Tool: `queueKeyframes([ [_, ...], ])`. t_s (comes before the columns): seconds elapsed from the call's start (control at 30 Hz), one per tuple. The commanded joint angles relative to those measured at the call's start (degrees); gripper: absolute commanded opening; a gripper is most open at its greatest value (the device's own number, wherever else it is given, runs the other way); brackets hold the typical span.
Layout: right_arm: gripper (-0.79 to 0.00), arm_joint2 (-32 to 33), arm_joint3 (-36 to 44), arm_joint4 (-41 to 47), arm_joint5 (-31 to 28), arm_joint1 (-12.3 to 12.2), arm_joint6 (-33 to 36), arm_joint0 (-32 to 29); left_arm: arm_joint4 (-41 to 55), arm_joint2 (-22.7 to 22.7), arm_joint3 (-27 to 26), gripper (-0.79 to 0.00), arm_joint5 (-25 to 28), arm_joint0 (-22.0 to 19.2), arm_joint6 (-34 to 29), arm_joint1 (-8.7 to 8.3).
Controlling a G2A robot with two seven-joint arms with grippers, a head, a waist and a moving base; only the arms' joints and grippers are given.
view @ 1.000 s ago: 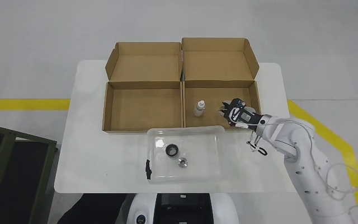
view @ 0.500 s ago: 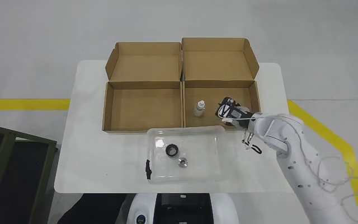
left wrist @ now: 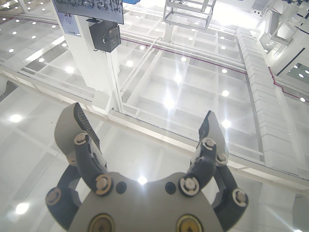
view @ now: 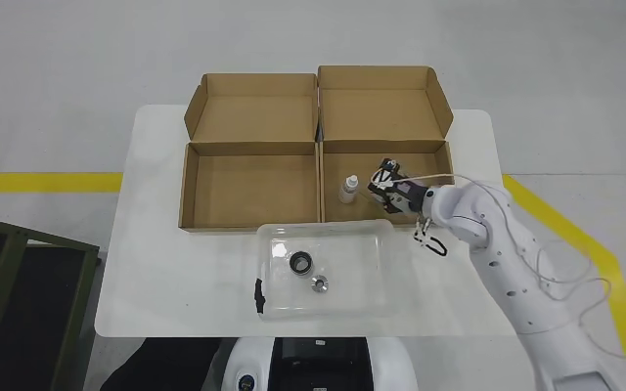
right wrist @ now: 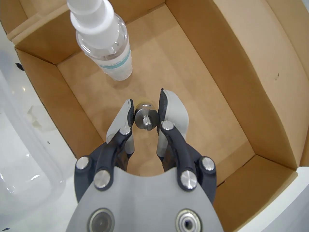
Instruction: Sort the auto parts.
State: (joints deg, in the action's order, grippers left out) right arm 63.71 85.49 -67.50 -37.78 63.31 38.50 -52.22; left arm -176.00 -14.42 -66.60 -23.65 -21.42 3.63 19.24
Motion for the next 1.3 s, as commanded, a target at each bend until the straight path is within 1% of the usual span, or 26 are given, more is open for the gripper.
queueKeyframes([
  [0.0, -0.650, -0.68, -0.91, -0.06, -0.06, 0.13, 0.23, 0.65, 0.00, 0.00, 0.00, 0.000, 0.00, 0.00, 0.00, 0.00],
  [0.03, -0.631, -1.12, -1.44, -0.06, -0.25, 0.21, 0.61, 0.99, 0.00, 0.00, 0.00, 0.000, 0.00, 0.00, 0.00, 0.00],
  [0.17, -0.616, -2.67, -3.30, 0.05, -0.29, 0.57, 1.15, 2.46, 0.00, 0.00, 0.00, 0.000, 0.00, 0.00, 0.00, 0.00],
  [0.2, -0.594, -2.94, -3.67, 0.11, -0.29, 0.64, 1.05, 2.74, 0.00, 0.00, 0.00, 0.000, 0.00, 0.00, 0.00, 0.00],
  [0.23, -0.545, -3.19, -4.02, 0.16, -0.25, 0.71, 1.02, 2.98, 0.00, 0.00, 0.00, 0.000, 0.00, 0.00, 0.00, 0.00],
  [0.3, -0.477, -3.56, -4.48, 0.25, -0.15, 0.82, 0.93, 3.39, 0.00, 0.00, 0.00, 0.000, 0.00, 0.00, 0.00, 0.00],
  [0.4, -0.280, -3.92, -4.87, 0.32, -0.19, 0.90, 0.83, 3.82, 0.00, 0.00, 0.00, 0.000, 0.00, 0.00, 0.00, 0.00],
  [0.5, -0.191, -3.72, -4.70, 0.66, -0.21, 0.87, 0.90, 4.06, 0.00, 0.00, 0.00, 0.000, 0.00, 0.00, 0.00, 0.00],
  [0.53, -0.123, -3.37, -4.18, 1.10, -0.40, 0.80, 0.63, 4.00, 0.00, 0.00, 0.00, 0.000, 0.00, 0.00, 0.00, 0.00],
  [0.6, -0.074, -2.31, -2.99, 1.98, -0.76, 0.53, 0.57, 3.47, 0.00, 0.00, 0.00, 0.000, 0.00, 0.00, 0.00, 0.00],
  [0.73, -0.022, 0.74, 0.84, 4.14, -1.72, -0.28, 1.31, 1.50, 0.00, 0.00, 0.00, 0.000, 0.00, 0.00, 0.00, 0.00],
  [0.8, 0.000, 2.34, 3.51, 4.13, -1.30, -0.74, 2.64, 0.30, 0.00, 0.00, 0.00, 0.000, 0.00, 0.00, 0.00, 0.00],
  [0.9, 0.000, 4.93, 7.46, 5.95, -1.27, -1.35, 3.18, -1.93, 0.00, 0.00, 0.00, 0.000, 0.00, 0.00, 0.00, 0.00],
  [1.0, 0.000, 6.52, 11.55, 7.82, -2.62, -1.86, 3.84, -3.91, 0.00, 0.00, 0.00, 0.000, 0.00, 0.00, 0.00, 0.00],
  [1.13, 0.000, 7.02, 16.84, 9.39, -4.05, -2.31, 4.94, -6.02, 0.00, 0.00, 0.00, 0.000, 0.00, 0.00, 0.00, 0.00],
  [1.27, 0.000, 6.19, 21.42, 9.68, -5.68, -2.62, 5.81, -7.81, 0.00, 0.00, 0.00, 0.000, 0.00, 0.00, 0.00, 0.00],
])
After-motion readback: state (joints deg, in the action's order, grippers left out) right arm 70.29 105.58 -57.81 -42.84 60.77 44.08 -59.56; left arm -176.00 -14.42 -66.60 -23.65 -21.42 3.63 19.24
